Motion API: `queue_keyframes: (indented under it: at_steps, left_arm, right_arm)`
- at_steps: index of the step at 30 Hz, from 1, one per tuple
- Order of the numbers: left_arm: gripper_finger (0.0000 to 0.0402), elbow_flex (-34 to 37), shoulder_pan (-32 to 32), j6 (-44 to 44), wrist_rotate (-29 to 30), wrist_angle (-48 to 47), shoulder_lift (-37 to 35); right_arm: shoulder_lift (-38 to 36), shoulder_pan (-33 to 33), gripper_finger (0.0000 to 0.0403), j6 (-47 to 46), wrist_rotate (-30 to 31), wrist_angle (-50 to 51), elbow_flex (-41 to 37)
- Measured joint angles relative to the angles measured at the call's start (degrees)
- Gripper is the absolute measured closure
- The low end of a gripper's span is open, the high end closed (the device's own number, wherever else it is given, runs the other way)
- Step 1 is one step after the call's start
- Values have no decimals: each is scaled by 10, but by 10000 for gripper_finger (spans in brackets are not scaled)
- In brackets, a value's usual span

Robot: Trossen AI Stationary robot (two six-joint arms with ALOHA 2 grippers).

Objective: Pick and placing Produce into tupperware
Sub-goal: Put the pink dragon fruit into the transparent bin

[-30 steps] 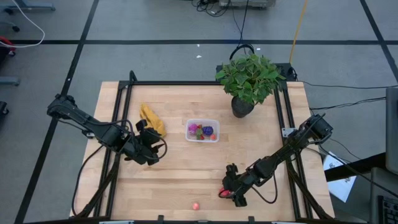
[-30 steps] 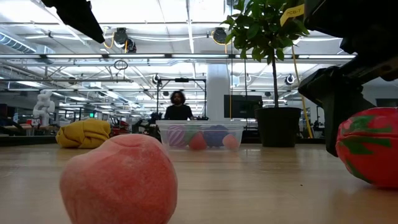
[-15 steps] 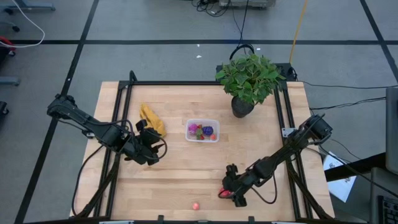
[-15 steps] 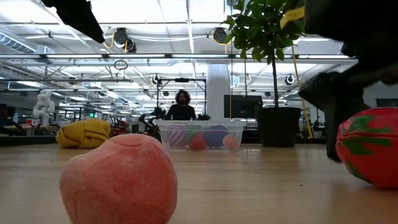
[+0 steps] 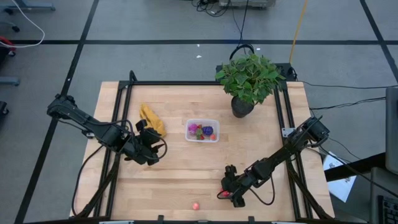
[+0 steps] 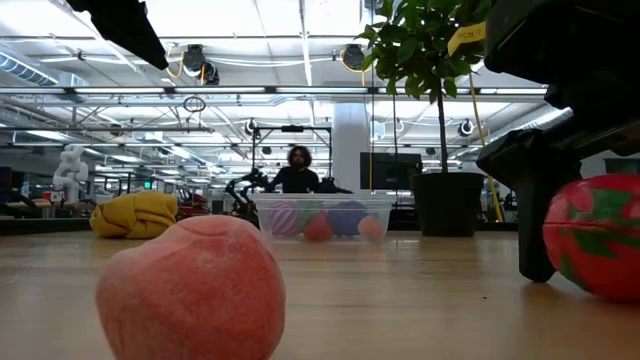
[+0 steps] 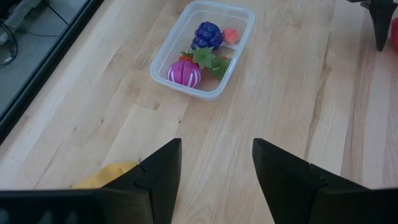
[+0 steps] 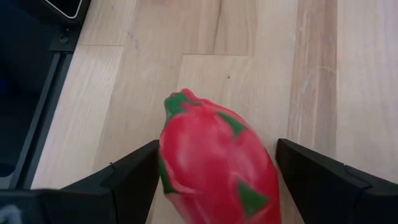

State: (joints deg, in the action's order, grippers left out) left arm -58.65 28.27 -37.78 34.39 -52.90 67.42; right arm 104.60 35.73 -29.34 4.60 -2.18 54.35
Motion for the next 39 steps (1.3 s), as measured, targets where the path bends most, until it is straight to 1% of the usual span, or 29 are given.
queue_keyframes:
  at_steps: [12,22,25,28,34,39]
  left_arm:
    - [199,0,0,0,0,0,0]
    - [199,0,0,0,0,0,0]
    - [199,0,0,0,0,0,0]
    - [199,0,0,0,0,0,0]
    - [199,0,0,-1,0,0,0]
    - [199,0,0,0,0,0,0]
  right_arm:
    - [0,0,98,0,-1,2,0]
    - [0,-2,160,0,1,4,0]
    - [0,-2,173,0,1,4,0]
    - [0,-2,174,0,0,3,0]
    - [0,-11,159,0,-4,2,0]
    - [0,-19,167,2,-9,1,0]
